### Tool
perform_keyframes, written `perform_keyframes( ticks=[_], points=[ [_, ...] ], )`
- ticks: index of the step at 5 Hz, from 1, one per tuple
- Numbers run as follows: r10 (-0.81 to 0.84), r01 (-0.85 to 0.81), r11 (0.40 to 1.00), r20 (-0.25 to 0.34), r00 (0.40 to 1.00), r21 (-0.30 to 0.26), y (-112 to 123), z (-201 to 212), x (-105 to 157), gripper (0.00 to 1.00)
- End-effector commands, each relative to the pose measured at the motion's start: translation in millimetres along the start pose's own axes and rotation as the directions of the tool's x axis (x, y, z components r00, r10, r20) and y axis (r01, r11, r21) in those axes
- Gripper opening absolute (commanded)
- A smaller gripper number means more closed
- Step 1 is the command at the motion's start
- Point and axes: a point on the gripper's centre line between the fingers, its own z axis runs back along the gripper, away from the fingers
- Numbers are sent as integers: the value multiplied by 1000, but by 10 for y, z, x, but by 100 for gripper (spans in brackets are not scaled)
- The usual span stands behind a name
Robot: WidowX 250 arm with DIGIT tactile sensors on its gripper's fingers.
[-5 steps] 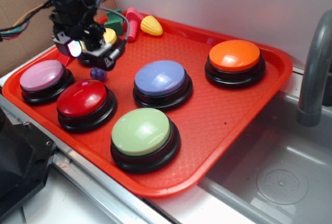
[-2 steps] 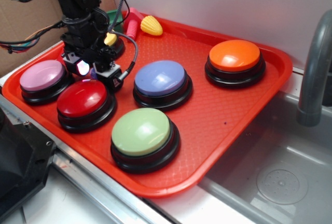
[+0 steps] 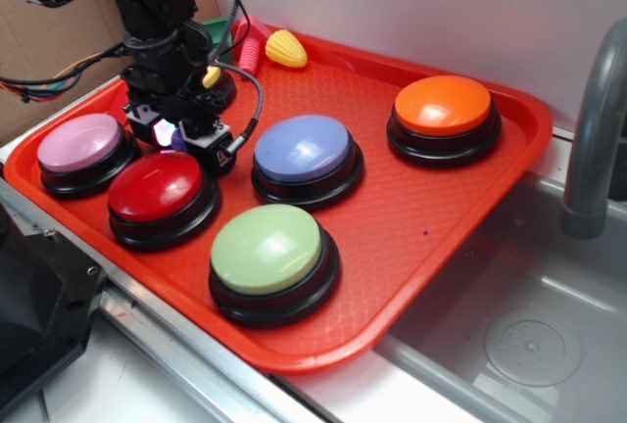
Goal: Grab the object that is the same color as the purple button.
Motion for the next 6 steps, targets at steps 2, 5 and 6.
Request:
perform_keyframes(
  ticks=[2, 5, 6],
  points=[
    [40, -36, 996, 43, 998, -85, -48, 627, 142, 0],
    [-47, 66, 988, 135, 990, -139, -275, 1586, 305, 0],
    [-45, 57, 990, 99, 994, -127, -234, 1535, 284, 0]
  ],
)
